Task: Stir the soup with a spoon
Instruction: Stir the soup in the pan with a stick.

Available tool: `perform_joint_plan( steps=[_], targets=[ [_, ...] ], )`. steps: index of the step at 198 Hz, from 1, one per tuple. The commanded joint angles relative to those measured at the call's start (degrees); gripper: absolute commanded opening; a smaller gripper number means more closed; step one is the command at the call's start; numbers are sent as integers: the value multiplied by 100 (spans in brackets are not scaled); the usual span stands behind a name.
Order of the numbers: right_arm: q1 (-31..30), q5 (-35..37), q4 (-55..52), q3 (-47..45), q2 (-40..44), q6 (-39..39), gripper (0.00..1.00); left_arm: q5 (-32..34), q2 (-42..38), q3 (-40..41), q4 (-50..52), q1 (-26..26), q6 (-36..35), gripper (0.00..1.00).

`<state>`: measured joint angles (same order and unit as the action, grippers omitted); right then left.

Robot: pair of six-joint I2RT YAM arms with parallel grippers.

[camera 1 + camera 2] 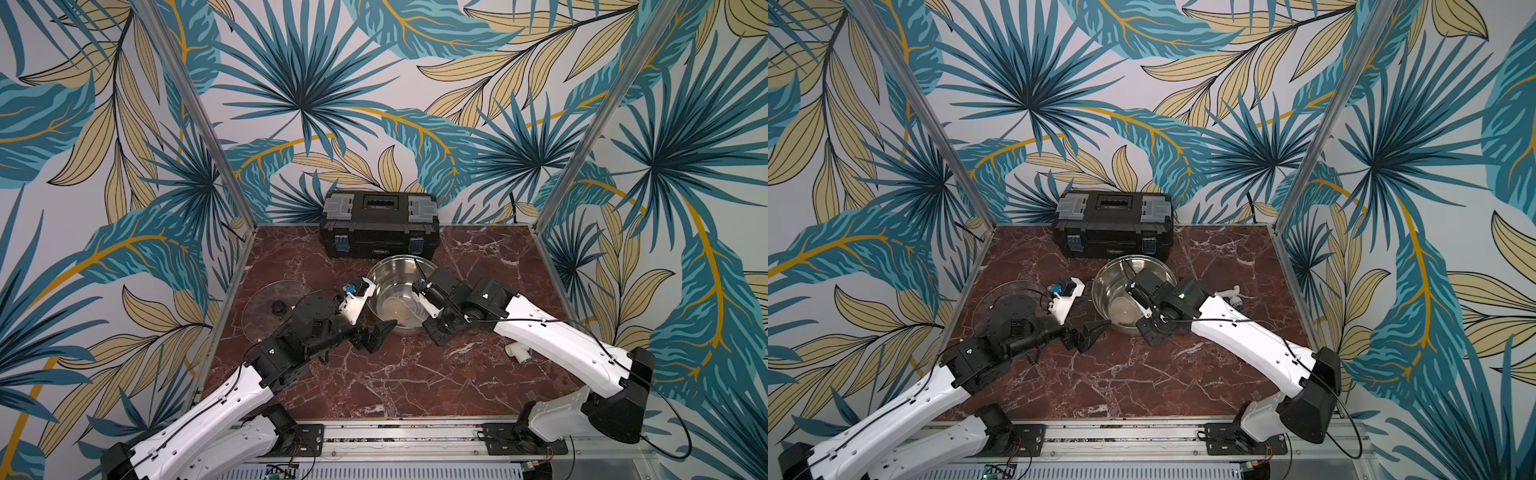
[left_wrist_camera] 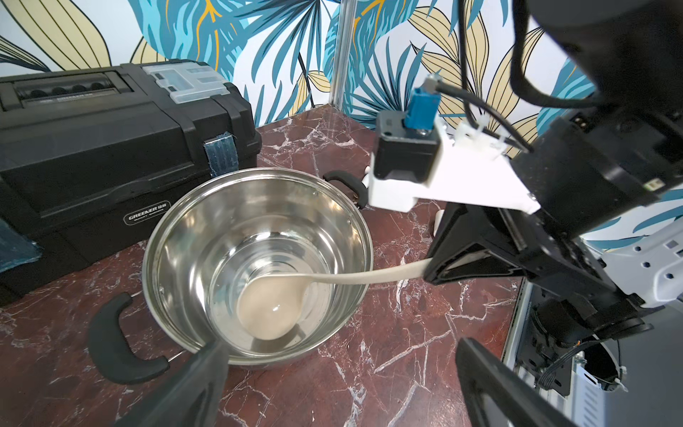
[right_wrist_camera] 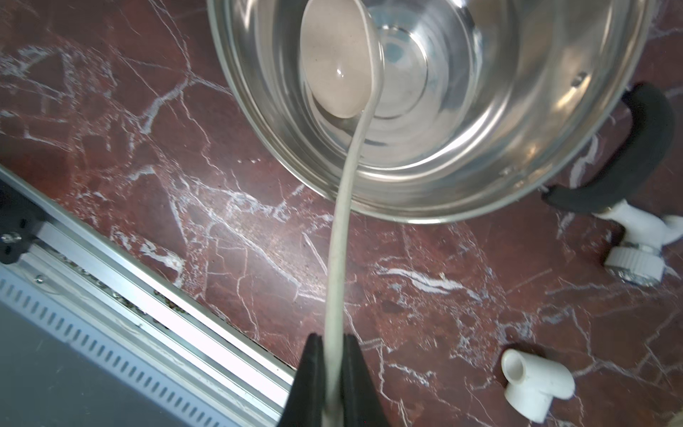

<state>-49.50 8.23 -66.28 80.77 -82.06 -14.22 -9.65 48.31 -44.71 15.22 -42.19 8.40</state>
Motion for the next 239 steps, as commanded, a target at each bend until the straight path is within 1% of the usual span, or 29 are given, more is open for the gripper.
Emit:
perform_joint_plan(
  steps=[1,22,51,87,106,131,166,205,239],
  targets=[
    [-3,711,-411,-234,105,-191,0,22,-35,129,-97,-4,-28,100],
    [55,1183,-439,-253,29,-273,0,10,-9,155,-155,-5,-6,100],
    [231,1539,-321,-56,-257,-327,0,-24,16,147,-160,1,29,100],
    [307,1848,-199,546,-785,-233,0,-6,-6,158,-134,-7,14,100],
    [303,1688,-167,1003,-1137,-154,0,9,-8,158,-134,-6,2,100],
    [304,1189,-93,1520,-1511,-87,0,-9,-21,138,-116,-1,12,100],
    [153,812,-192,1926,-1832,-23,0,-5,-38,140,-140,-4,38,100],
    [-72,477,-211,1735,-1614,-35,0,-15,-37,138,-172,0,28,100],
    [-193,370,-317,1304,-1221,-158,0,-32,-36,129,-160,-3,8,100]
  ],
)
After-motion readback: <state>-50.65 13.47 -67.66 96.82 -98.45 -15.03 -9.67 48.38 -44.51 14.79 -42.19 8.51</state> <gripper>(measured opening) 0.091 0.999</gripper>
